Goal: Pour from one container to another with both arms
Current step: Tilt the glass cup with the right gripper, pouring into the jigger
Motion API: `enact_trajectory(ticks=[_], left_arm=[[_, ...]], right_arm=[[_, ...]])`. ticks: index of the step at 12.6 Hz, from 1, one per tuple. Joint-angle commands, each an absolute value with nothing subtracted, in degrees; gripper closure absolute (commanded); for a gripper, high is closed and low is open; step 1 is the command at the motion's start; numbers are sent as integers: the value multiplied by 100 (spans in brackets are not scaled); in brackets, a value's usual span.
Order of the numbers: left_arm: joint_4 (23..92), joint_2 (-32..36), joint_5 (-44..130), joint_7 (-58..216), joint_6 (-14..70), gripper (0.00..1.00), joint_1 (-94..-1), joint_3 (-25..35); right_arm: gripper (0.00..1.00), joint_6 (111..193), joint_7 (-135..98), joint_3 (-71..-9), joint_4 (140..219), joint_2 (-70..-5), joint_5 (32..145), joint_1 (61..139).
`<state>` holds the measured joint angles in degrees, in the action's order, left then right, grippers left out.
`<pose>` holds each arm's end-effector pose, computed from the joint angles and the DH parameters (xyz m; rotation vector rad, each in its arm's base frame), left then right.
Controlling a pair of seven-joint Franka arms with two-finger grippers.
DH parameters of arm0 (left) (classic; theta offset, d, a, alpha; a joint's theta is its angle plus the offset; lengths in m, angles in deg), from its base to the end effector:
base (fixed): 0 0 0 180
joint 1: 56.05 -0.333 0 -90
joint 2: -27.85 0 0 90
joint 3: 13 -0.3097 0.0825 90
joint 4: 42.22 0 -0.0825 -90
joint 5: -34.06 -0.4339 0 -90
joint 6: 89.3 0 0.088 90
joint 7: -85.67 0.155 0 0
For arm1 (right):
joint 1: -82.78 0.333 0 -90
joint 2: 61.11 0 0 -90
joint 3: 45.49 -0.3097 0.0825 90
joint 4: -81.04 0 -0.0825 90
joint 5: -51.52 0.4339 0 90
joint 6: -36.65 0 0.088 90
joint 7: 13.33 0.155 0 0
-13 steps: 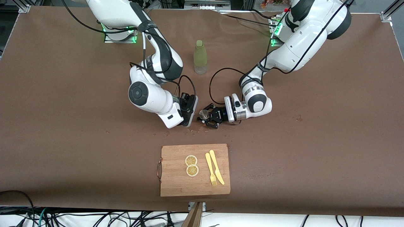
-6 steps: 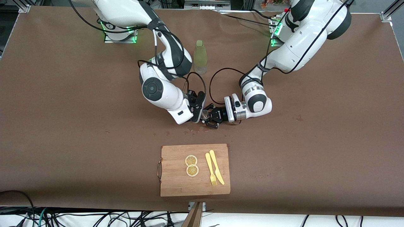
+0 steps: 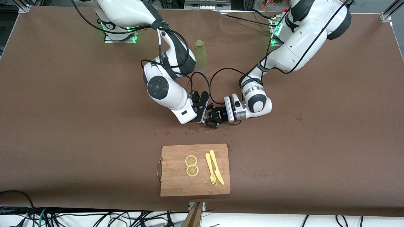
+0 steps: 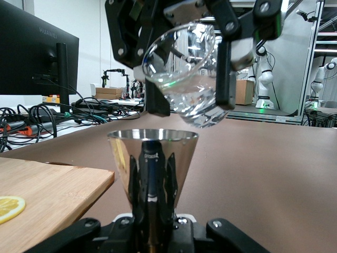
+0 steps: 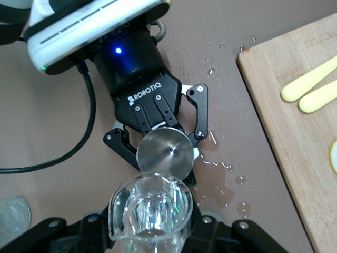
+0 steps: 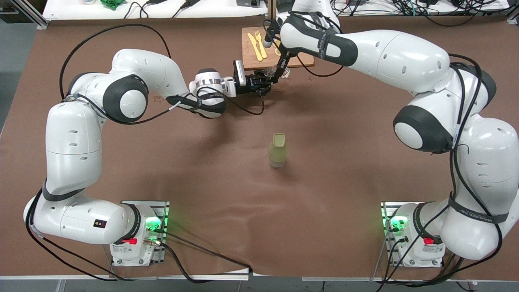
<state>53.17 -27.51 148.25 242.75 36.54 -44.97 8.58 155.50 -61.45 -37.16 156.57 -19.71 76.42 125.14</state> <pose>0.5772 -0.4344 0.0364 1.4657 -1.1010 1.2709 0.6189 0.4895 0.2443 -2.3016 -1.6935 -0.1116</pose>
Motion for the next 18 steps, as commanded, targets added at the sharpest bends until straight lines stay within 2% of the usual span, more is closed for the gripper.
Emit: enact_trajectory(ticks=[1, 18], left_arm=[[5217, -2814, 15183, 24862, 3674, 100, -4357, 827], [5217, -2805, 15200, 24844, 3709, 100, -4357, 818]], right_arm=[[62, 15504, -6009, -3538, 15434, -1874, 7516, 12664], [61, 15416, -5578, -3468, 15347, -1883, 6699, 12936]])
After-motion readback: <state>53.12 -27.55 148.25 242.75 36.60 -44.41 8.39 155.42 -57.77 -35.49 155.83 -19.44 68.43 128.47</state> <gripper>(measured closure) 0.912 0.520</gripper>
